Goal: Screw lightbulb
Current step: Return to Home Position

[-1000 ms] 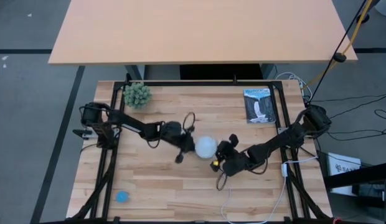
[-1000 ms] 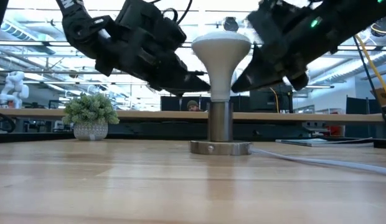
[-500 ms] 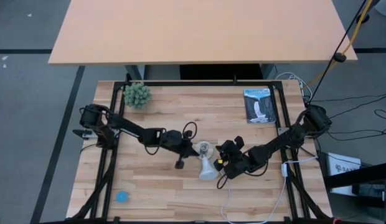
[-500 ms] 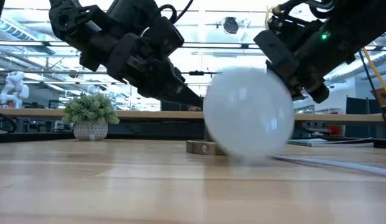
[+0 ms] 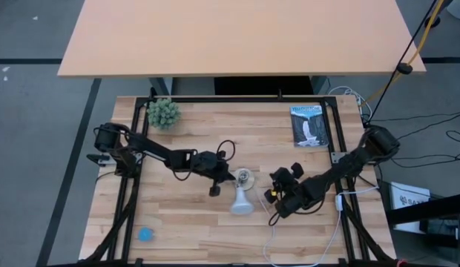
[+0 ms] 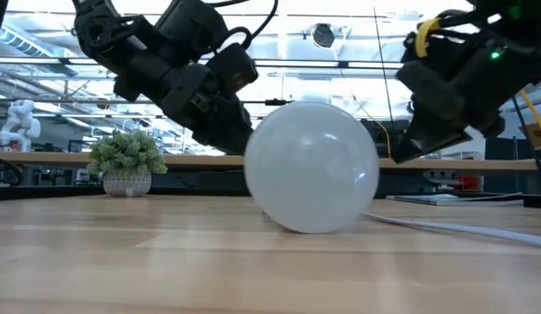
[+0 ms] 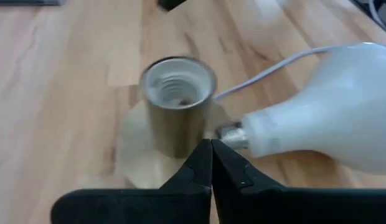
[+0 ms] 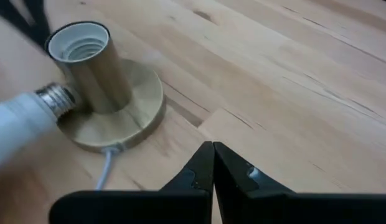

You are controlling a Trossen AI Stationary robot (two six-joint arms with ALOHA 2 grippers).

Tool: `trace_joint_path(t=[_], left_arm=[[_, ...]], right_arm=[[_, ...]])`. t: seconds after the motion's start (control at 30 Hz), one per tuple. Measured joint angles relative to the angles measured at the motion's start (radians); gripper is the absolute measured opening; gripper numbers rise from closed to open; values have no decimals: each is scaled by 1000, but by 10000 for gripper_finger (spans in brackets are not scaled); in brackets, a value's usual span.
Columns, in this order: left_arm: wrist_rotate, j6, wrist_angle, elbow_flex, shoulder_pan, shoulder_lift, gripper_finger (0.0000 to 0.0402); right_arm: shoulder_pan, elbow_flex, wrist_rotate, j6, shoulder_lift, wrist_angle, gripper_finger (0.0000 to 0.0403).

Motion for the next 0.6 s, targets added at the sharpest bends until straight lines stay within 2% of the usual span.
trace_joint_path(t=[0.1, 0.3, 0.4, 0.5, 0.6], left_arm=[[8, -5, 8, -21, 21, -20, 0], [41, -130, 5, -37, 26, -28, 0], [30, -142, 5, -36, 21, -29, 0], [-23, -127, 12, -31, 26, -29, 0], [-34, -123, 6, -31, 38, -29, 0]], right_arm=[[17, 0, -15, -13, -11, -4, 0], [23, 0, -199, -74, -13, 57, 0], [23, 0, -266, -78, -14, 90, 0], [23, 0, -290, -123, -14, 90, 0], [23, 0, -291, -128, -14, 109, 0]])
